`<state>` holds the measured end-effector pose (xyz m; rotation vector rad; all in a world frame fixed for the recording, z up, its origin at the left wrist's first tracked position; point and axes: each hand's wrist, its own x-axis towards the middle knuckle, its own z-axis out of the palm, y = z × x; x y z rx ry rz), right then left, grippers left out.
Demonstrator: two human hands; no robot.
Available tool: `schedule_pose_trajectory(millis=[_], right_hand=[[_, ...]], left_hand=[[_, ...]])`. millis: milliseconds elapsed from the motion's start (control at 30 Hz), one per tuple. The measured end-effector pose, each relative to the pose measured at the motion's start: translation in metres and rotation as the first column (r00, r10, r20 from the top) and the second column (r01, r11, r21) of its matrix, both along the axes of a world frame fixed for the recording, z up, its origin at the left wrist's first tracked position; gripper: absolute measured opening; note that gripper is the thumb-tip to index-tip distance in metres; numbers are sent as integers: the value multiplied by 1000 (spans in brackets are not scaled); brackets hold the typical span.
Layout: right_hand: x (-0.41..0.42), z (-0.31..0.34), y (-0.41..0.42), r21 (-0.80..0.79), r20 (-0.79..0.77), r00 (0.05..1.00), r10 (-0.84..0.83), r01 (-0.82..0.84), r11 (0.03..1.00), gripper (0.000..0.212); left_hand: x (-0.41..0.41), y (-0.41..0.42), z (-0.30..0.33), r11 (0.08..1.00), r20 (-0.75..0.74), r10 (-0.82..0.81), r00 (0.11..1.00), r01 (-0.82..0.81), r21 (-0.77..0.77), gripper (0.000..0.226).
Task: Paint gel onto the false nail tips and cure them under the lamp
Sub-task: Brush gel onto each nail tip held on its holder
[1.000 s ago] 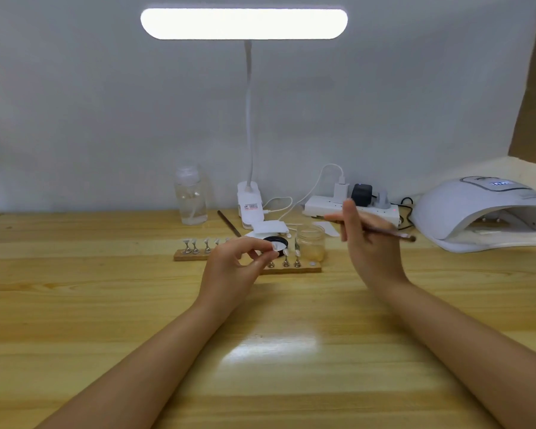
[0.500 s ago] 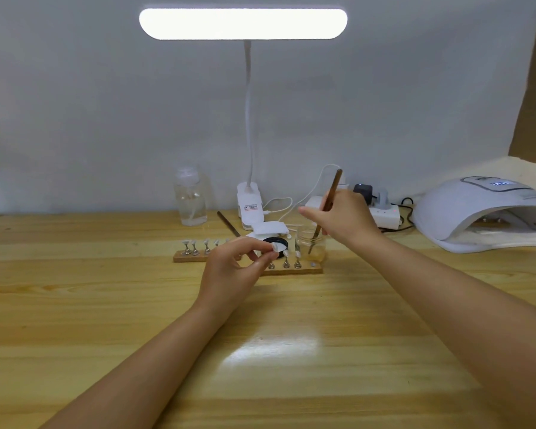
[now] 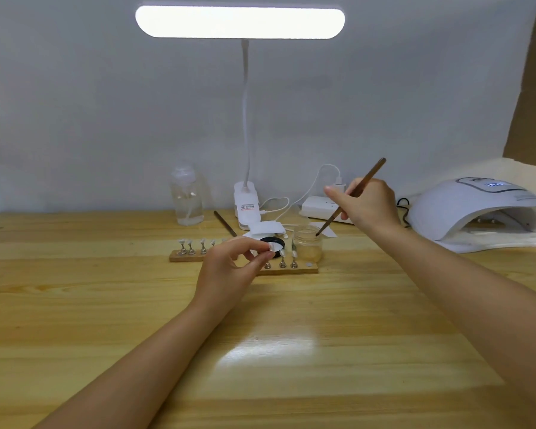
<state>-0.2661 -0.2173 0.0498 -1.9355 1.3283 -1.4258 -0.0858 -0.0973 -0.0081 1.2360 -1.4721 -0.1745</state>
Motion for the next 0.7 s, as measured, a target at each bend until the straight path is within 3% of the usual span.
schedule_pose_trajectory(millis=[233,367,467,567,700], right_hand=[[-11,5,6,-78,38,998,-45,48,996,37],[-3,-1,34,-76,220,954,205,-193,978,28],[5,-20,60,-144,175,907,384,-362,921,22],[11,-39,80,-281,146,907,394,-344,896,17],[12,-52,84,-359,120,920,374,-311,880,31]], left_hand=[[1,-1,0,1000,30,18,999,-17,-8,20],[2,-3,-1,1000,54,14,998,-13,-12,17],[2,-3,-1,1000,66,13,998,-12,-12,13],[2,-2,-1,999,69,37,997,-37,0,12],[1,-2,-1,998,87,56,995,-59,23,15]])
